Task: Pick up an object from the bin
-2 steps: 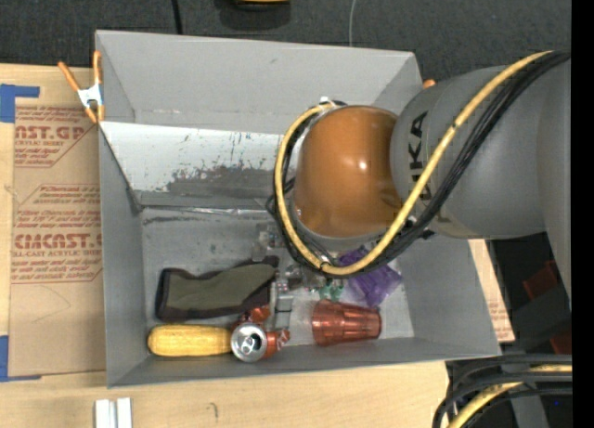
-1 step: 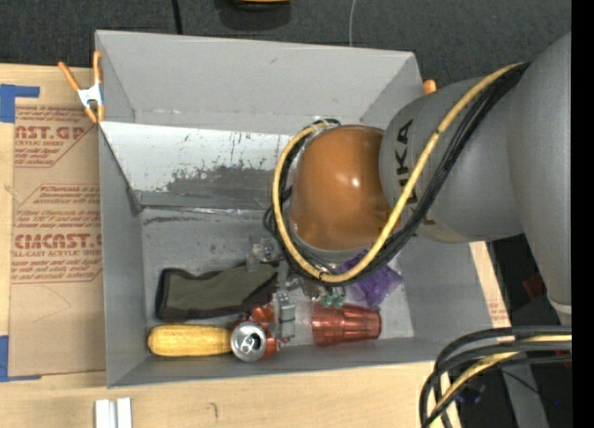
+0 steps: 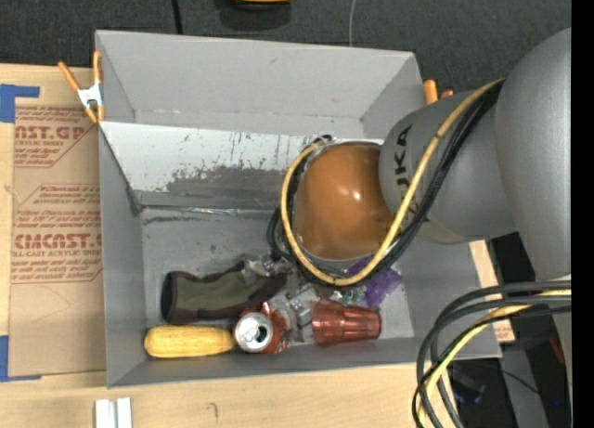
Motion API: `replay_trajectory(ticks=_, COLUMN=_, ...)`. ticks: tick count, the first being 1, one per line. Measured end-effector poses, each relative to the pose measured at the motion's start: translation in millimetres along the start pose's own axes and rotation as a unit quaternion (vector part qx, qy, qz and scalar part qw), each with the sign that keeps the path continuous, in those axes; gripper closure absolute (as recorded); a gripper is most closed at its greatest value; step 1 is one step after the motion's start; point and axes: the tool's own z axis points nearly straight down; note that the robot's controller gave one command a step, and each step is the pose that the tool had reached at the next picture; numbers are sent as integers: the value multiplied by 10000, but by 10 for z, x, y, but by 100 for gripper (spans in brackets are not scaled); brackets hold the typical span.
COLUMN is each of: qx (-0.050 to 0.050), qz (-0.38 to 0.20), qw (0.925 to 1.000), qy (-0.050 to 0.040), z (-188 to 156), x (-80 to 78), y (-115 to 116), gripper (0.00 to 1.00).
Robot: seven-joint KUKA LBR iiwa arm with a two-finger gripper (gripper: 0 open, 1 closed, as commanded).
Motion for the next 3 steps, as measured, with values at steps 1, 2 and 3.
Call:
replay_trajectory(ticks=1, qx=2, qz=1287, qw=9917, qy=-19, z=244, x=-147, y=-70, gripper=100)
replay_trajectory(ticks=2, qx=1, qz=1285, qw=9917, qy=-19, z=244, x=-147, y=-70, gripper=100)
replay_trajectory(ticks=3, qx=1, qz=1282, qw=9917, qy=6, z=-1104, x=-88, y=-271, gripper=100)
